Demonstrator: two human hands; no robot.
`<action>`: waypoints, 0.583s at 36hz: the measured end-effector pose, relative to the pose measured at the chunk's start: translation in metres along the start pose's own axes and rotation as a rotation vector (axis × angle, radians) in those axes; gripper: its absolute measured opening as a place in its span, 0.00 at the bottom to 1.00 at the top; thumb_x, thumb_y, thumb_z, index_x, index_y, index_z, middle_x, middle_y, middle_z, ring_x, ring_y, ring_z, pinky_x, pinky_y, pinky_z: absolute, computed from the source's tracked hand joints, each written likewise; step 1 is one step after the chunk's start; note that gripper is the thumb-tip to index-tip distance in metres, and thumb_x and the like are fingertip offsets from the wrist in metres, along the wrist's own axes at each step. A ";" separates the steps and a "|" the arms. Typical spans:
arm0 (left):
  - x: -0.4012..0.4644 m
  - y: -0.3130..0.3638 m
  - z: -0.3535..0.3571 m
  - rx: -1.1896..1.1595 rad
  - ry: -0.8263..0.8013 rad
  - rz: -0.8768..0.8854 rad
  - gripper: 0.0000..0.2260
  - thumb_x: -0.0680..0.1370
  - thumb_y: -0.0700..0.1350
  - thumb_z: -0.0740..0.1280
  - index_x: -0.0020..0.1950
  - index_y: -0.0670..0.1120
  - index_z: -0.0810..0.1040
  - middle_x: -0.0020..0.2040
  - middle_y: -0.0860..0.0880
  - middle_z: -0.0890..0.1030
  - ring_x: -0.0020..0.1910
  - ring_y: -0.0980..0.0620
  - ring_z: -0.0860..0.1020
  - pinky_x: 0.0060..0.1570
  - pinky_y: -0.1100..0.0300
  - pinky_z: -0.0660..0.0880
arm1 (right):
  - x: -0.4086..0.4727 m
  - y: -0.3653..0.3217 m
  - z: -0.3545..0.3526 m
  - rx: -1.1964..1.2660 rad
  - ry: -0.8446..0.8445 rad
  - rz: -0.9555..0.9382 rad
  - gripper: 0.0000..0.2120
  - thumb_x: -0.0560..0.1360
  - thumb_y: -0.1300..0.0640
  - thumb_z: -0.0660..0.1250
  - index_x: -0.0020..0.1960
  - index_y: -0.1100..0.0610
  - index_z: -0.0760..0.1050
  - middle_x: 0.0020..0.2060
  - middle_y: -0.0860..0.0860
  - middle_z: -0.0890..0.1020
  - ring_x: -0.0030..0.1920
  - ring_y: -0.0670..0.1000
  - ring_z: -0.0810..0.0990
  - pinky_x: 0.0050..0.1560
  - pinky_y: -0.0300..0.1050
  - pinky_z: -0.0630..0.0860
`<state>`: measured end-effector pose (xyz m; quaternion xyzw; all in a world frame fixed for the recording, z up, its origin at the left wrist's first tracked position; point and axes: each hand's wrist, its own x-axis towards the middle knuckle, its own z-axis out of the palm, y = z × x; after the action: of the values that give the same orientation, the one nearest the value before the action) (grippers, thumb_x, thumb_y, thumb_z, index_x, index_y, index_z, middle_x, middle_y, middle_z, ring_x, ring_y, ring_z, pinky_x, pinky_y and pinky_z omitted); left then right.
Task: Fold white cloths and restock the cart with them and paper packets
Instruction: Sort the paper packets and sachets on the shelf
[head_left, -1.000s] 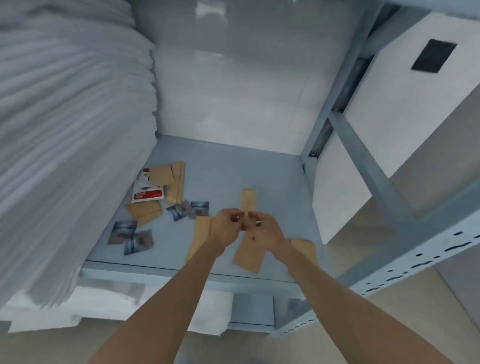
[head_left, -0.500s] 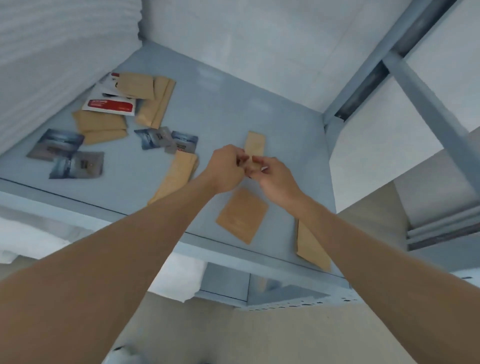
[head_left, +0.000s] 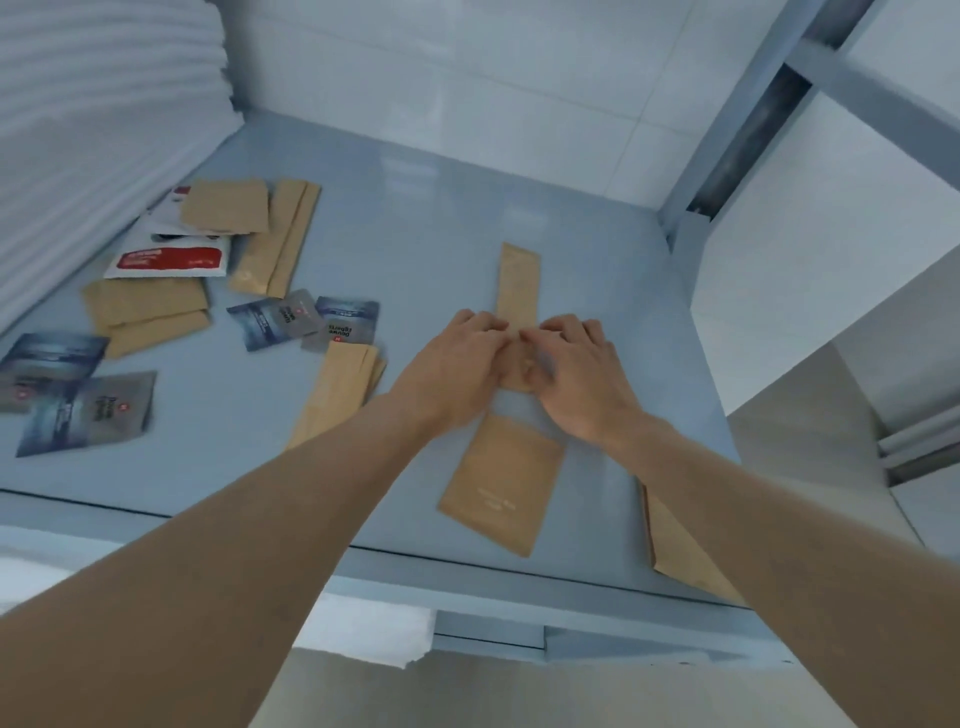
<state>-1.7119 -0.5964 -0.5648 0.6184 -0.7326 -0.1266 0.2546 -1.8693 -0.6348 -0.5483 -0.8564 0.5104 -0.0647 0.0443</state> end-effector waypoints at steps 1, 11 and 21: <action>0.000 -0.001 0.001 0.007 0.001 0.007 0.17 0.82 0.37 0.59 0.70 0.40 0.74 0.72 0.45 0.71 0.68 0.46 0.67 0.61 0.63 0.62 | 0.000 0.001 0.001 -0.007 -0.001 -0.004 0.20 0.82 0.51 0.59 0.73 0.52 0.68 0.68 0.50 0.69 0.68 0.56 0.64 0.67 0.51 0.64; -0.012 0.001 -0.025 -0.143 0.071 -0.100 0.16 0.79 0.35 0.60 0.65 0.41 0.78 0.71 0.45 0.74 0.69 0.46 0.68 0.66 0.59 0.62 | 0.010 -0.026 -0.007 0.216 0.162 0.118 0.19 0.77 0.61 0.65 0.66 0.54 0.77 0.65 0.55 0.72 0.64 0.60 0.68 0.65 0.57 0.67; -0.066 -0.059 -0.104 -0.075 0.294 -0.348 0.11 0.76 0.31 0.63 0.54 0.38 0.82 0.56 0.43 0.77 0.54 0.46 0.76 0.53 0.57 0.74 | 0.032 -0.156 -0.007 0.528 0.122 -0.015 0.17 0.73 0.65 0.66 0.61 0.55 0.78 0.59 0.51 0.75 0.59 0.54 0.76 0.60 0.53 0.75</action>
<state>-1.6005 -0.5307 -0.5212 0.7373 -0.5647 -0.1043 0.3559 -1.7202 -0.5891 -0.5171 -0.8133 0.4713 -0.2476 0.2347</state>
